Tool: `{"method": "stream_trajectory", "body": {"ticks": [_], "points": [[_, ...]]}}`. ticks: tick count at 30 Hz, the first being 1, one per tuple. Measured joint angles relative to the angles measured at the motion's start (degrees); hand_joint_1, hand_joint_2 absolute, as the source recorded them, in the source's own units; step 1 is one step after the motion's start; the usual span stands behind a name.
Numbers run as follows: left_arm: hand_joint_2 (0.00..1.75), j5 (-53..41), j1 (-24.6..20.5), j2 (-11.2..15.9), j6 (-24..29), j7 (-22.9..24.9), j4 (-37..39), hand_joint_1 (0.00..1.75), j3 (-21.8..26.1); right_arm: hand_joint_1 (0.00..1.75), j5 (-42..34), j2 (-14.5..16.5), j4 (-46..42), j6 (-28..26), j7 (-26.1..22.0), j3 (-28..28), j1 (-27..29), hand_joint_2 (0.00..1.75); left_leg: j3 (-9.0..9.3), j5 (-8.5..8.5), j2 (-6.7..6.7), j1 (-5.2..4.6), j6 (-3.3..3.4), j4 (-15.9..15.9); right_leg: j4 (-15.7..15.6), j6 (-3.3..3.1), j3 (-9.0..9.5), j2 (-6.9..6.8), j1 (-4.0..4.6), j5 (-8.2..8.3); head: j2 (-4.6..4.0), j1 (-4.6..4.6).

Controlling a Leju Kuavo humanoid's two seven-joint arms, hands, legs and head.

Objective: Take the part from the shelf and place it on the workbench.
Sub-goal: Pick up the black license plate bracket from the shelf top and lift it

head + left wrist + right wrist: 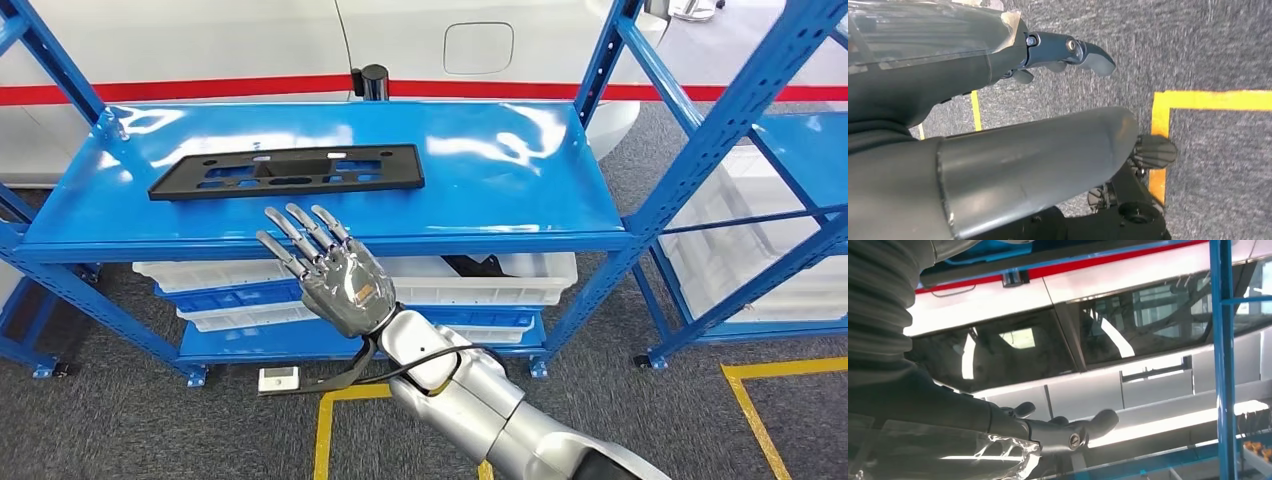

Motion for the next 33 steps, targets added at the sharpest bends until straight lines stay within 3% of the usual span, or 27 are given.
{"method": "stream_trajectory", "body": {"ticks": [2,5,6,7,9,11,13,16,18,20,21,22,23,25,27,30,33], "points": [[0.0,0.0,-0.01,-0.02,0.04,0.01,-0.01,0.0,0.04,0.0,0.19,0.0,-0.19,0.11,0.19,-0.03,-0.09,1.75,0.79,-0.36,0.0,-0.04,0.83,-0.14,4.42,0.0,-2.5,-0.25,-0.15,-1.6,0.01,0.08],[0.0,0.0,0.02,-0.01,0.05,0.07,0.0,0.0,0.08,0.0,0.43,-0.12,-0.33,0.15,0.37,-0.03,0.21,1.75,1.7,-1.36,-0.01,-0.44,1.53,-0.14,15.03,-0.3,-9.7,-0.34,-0.13,-4.44,0.01,0.11],[0.0,0.0,0.06,-0.01,0.05,0.09,0.01,0.0,0.09,0.0,0.47,-0.16,-0.33,0.16,0.41,-0.03,0.36,1.75,2.19,-1.8,-0.07,-0.56,1.58,-0.14,16.12,-0.15,-11.19,-0.34,-0.12,-4.23,0.01,0.11],[0.0,0.0,0.09,-0.02,0.05,0.11,0.01,0.0,0.09,0.0,0.5,-0.17,-0.33,0.16,0.45,-0.03,0.46,1.75,2.84,-2.3,-0.15,-0.64,1.57,-0.14,14.86,0.18,-11.5,-0.34,-0.09,-2.99,0.01,0.11],[0.0,0.0,0.11,-0.08,0.05,0.11,0.04,0.0,0.1,0.0,0.53,-0.19,-0.32,0.18,0.49,-0.02,0.52,1.75,4.2,-3.42,-0.29,-0.72,1.38,-0.19,7.49,0.78,-9.59,-0.45,0.07,1.73,0.01,0.14],[0.0,0.0,0.08,-0.15,0.07,0.13,0.11,0.0,0.11,0.0,0.56,-0.27,-0.32,0.29,0.52,0.01,0.54,1.75,5.3,-4.5,-0.39,-0.77,0.86,-0.31,1.94,-0.08,-7.76,-0.83,0.55,4.28,0.01,0.07],[0.0,0.0,0.09,-0.23,0.08,0.18,0.18,0.0,0.13,0.0,0.59,-0.29,-0.33,0.41,0.55,0.0,0.54,1.75,6.28,-4.9,-0.34,-0.75,0.06,-0.28,0.83,-1.74,-7.1,-0.99,1.0,4.15,0.01,0.02],[0.0,0.0,-0.03,-0.28,0.08,0.27,0.17,0.0,0.17,0.0,0.62,-0.04,-0.43,0.44,0.58,-0.1,0.24,1.75,6.53,-5.37,-0.02,-0.6,-0.74,1.55,-0.01,-3.1,-4.65,-0.66,0.42,4.04,0.02,-0.02],[0.0,0.0,-0.19,-0.36,0.08,0.27,0.17,0.0,0.18,0.0,0.69,0.15,-0.48,0.57,0.62,-0.13,0.01,1.75,3.38,-6.84,0.07,-0.44,-1.1,6.98,-0.2,-3.65,-3.19,-0.54,0.19,3.36,0.01,-0.11],[0.0,-0.03,-0.09,-0.39,0.07,0.27,0.19,0.0,0.23,0.0,1.02,0.27,-0.48,0.92,0.92,-0.11,0.09,1.75,-1.71,-9.0,0.07,-0.31,-1.52,13.07,-0.19,-3.86,-2.18,-0.35,0.25,2.38,0.01,-0.15],[0.0,-0.05,-0.01,-0.38,0.06,0.27,0.19,0.0,0.31,0.0,1.24,0.27,-0.48,1.14,1.17,-0.11,0.19,1.75,-3.65,-9.38,0.08,-0.28,-1.68,14.25,-0.18,-3.81,-1.6,-0.21,0.28,1.84,0.01,-0.16],[0.0,-0.08,0.06,-0.36,0.05,0.27,0.19,0.0,0.38,0.0,1.45,0.27,-0.48,1.32,1.4,-0.11,0.27,1.75,-4.77,-8.66,0.08,-0.27,-1.76,13.72,-0.18,-3.74,-0.89,-0.09,0.29,1.26,0.01,-0.17],[0.0,-0.1,0.08,-0.32,0.04,0.27,0.19,0.0,0.45,0.0,1.59,0.28,-0.48,1.44,1.57,-0.11,0.31,1.75,-4.96,-6.63,0.09,-0.26,-1.72,11.46,-0.19,-3.64,-0.09,0.0,0.29,0.66,0.01,-0.16],[0.0,-0.15,0.12,-0.19,-0.04,0.27,0.21,0.0,0.51,0.0,1.92,0.29,-0.44,1.62,1.89,-0.11,0.31,1.75,-4.04,-0.77,0.13,-0.37,-1.32,4.93,-0.22,-3.28,1.43,0.07,0.39,-0.63,0.01,-0.14],[0.0,-0.37,0.13,-0.05,-0.24,0.22,0.23,0.0,0.54,0.0,2.34,0.31,-0.35,1.73,2.36,-0.12,0.27,1.75,-3.27,2.07,0.19,-0.78,-0.63,1.38,-0.32,-2.63,2.08,0.17,0.57,-1.57,0.01,-0.15],[0.0,-1.09,0.06,0.03,0.14,-0.31,0.23,0.0,0.58,0.0,2.72,0.35,-0.28,1.84,2.74,-0.21,0.14,1.75,-2.46,2.71,0.12,-1.24,0.22,0.71,-1.12,-1.66,2.68,0.22,0.65,-1.94,0.01,-0.19],[0.0,-1.78,-0.1,-0.03,1.14,-0.86,0.21,0.0,0.62,0.0,2.95,0.21,-0.08,1.99,2.88,-0.36,0.0,1.75,-1.68,3.01,-0.07,-1.06,0.12,-0.27,-2.01,-1.26,3.82,0.09,0.79,-1.45,0.01,-0.07]]}}
